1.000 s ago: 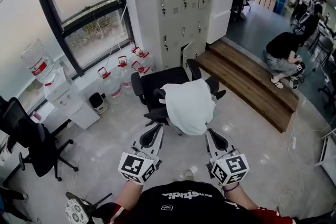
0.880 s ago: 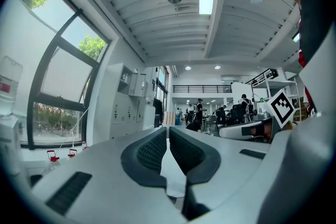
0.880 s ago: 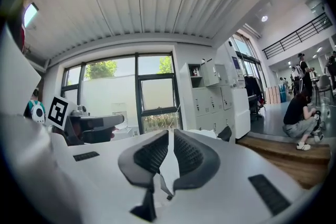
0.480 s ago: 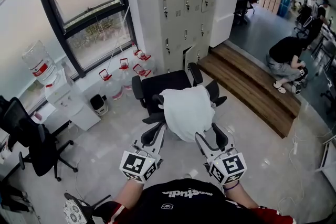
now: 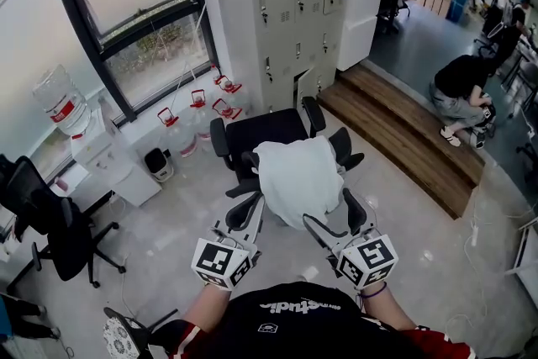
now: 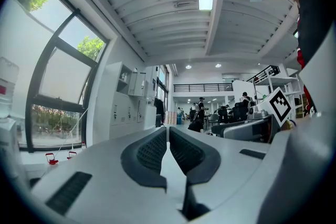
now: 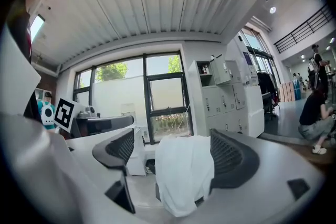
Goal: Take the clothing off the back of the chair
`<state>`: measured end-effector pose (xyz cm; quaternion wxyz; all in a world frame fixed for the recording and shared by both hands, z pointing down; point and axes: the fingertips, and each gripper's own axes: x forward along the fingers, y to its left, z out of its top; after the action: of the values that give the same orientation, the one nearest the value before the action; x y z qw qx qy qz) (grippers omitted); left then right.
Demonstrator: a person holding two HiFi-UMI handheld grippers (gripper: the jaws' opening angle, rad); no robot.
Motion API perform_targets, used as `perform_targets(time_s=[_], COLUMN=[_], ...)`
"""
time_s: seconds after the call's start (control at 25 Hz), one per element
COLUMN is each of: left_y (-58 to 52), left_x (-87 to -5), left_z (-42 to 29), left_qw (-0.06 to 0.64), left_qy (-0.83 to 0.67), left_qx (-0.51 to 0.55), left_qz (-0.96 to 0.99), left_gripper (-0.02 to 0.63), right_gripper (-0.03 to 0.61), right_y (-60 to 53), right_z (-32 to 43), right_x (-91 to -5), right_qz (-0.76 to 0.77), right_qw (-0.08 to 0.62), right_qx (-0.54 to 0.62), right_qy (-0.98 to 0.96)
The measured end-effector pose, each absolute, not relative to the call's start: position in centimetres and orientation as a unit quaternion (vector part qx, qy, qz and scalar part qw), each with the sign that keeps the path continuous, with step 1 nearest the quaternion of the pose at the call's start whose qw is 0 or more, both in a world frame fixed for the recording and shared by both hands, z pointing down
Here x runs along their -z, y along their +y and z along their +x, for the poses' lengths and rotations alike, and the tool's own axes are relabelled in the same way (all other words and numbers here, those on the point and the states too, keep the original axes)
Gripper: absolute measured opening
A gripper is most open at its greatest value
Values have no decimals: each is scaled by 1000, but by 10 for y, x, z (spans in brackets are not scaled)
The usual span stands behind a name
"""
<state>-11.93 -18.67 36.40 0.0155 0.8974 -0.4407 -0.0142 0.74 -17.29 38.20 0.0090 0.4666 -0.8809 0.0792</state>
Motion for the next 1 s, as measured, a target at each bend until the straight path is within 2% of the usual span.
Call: perform_targets(time_s=[1.0], left_y=[-239], left_x=[-402], left_z=[-107], left_qw=[37], left_qy=[-465], left_qx=[-4], left_qz=[885], left_gripper=[35], right_gripper=[499], right_y=[-299], right_z=[43], right_x=[-464], right_qz=[452], right_qw=[80], right_qx=[-146], right_qy=[-876])
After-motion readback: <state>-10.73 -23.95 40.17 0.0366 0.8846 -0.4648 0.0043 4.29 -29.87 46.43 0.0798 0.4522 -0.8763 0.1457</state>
